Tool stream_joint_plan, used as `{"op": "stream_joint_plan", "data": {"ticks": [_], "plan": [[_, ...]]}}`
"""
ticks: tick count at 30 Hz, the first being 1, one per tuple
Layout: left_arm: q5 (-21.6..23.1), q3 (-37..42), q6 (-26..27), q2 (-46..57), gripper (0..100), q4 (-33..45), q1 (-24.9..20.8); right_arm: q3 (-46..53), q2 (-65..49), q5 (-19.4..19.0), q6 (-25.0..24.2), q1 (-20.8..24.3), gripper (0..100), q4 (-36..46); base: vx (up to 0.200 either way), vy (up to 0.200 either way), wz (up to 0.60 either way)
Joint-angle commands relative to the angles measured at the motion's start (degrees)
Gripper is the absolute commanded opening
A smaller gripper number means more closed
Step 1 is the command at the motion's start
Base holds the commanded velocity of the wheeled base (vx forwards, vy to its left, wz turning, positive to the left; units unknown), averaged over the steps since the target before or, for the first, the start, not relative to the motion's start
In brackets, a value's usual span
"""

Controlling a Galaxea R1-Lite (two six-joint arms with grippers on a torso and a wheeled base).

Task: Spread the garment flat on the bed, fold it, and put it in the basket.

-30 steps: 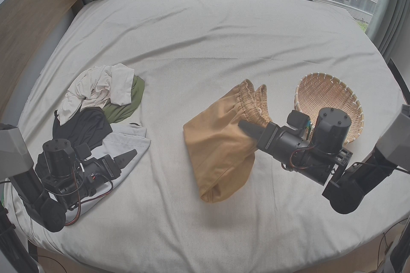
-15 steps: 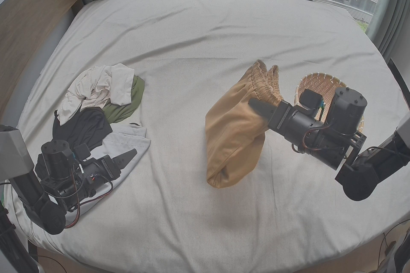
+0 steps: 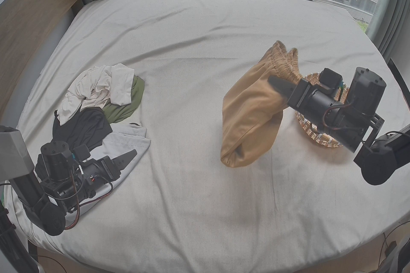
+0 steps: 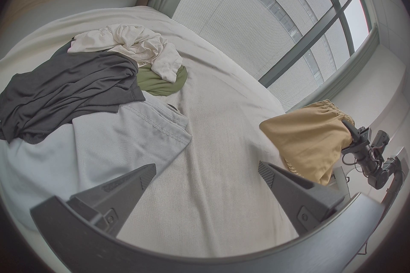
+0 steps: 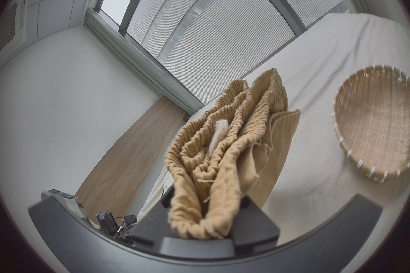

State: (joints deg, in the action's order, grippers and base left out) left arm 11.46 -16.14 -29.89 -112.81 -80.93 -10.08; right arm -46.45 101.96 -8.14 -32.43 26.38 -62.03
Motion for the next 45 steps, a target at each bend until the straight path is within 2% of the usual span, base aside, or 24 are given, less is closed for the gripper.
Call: {"op": "stream_joint_plan", "data": {"ticks": [1, 6, 8, 10, 11, 12, 14, 16, 18, 24, 31, 32, 40, 45], "plan": [[-0.12, 0.06, 0.01, -0.30, 100, -0.10, -0.11, -0.22, -2.21, -0.03, 0.26, -1.77, 0, 0.41, 0.000, 0.000, 0.00], [-0.12, 0.23, 0.01, -0.22, 100, -0.01, -0.11, -0.40, -3.26, 0.06, 1.14, -3.18, 0, 0.50, 0.000, 0.000, 0.00], [-0.03, 0.58, 0.10, -0.39, 100, -0.10, -0.11, -1.54, -3.79, 0.06, 2.81, -6.69, 0, 1.64, 0.000, 0.000, 0.00], [-0.03, 0.50, 0.10, -0.39, 100, -0.10, -0.11, -1.89, -3.88, 0.06, 2.98, -7.40, 0, 2.08, 0.000, 0.000, 0.00], [-0.03, 0.41, 0.10, -0.74, 100, -0.10, -0.11, -2.86, -4.40, 0.41, 3.25, -9.42, 0, 2.79, 0.000, 0.000, 0.00], [-0.03, 0.41, 0.10, -0.74, 100, -0.10, -0.11, -2.86, -4.40, 0.41, 3.25, -9.42, 0, 2.79, 0.000, 0.000, 0.00], [-0.03, 0.50, 0.18, -1.62, 100, -0.89, -0.20, -4.62, -4.49, 1.11, 3.34, -13.37, 0, 4.11, 0.000, 0.000, 0.00], [-0.12, 0.50, 0.18, -1.97, 100, -1.42, -0.20, -5.06, -4.49, 1.29, 3.42, -14.43, 0, 4.63, 0.000, 0.000, 0.00], [-0.30, 1.02, 0.01, -3.12, 100, -3.79, -0.38, -5.76, -4.49, 1.46, 3.60, -17.77, 0, 6.13, 0.000, 0.000, 0.00], [-0.38, 2.08, -0.17, -4.52, 100, -7.05, -0.47, -6.02, -4.14, 1.46, 3.69, -23.30, 0, 6.74, 0.000, 0.000, 0.00], [-0.30, 2.17, -0.17, -4.61, 100, -7.13, -0.55, -5.41, -2.29, 1.11, 4.39, -26.20, 0, 6.65, 0.000, 0.000, 0.00], [-0.30, 2.17, -0.17, -4.61, 100, -7.13, -0.90, -5.15, -1.85, 1.02, 4.92, -26.64, 100, 6.22, 0.000, 0.000, 0.00], [-0.30, 2.52, -0.08, -4.17, 100, -7.31, -1.52, -1.89, -1.33, 0.15, 5.62, -29.81, 100, 6.83, 0.000, 0.000, 0.00], [-0.30, 2.52, -0.26, -2.76, 100, -7.40, -2.14, 3.38, -3.61, 0.06, 10.28, -30.25, 100, 7.18, 0.000, 0.000, 0.00]]}}
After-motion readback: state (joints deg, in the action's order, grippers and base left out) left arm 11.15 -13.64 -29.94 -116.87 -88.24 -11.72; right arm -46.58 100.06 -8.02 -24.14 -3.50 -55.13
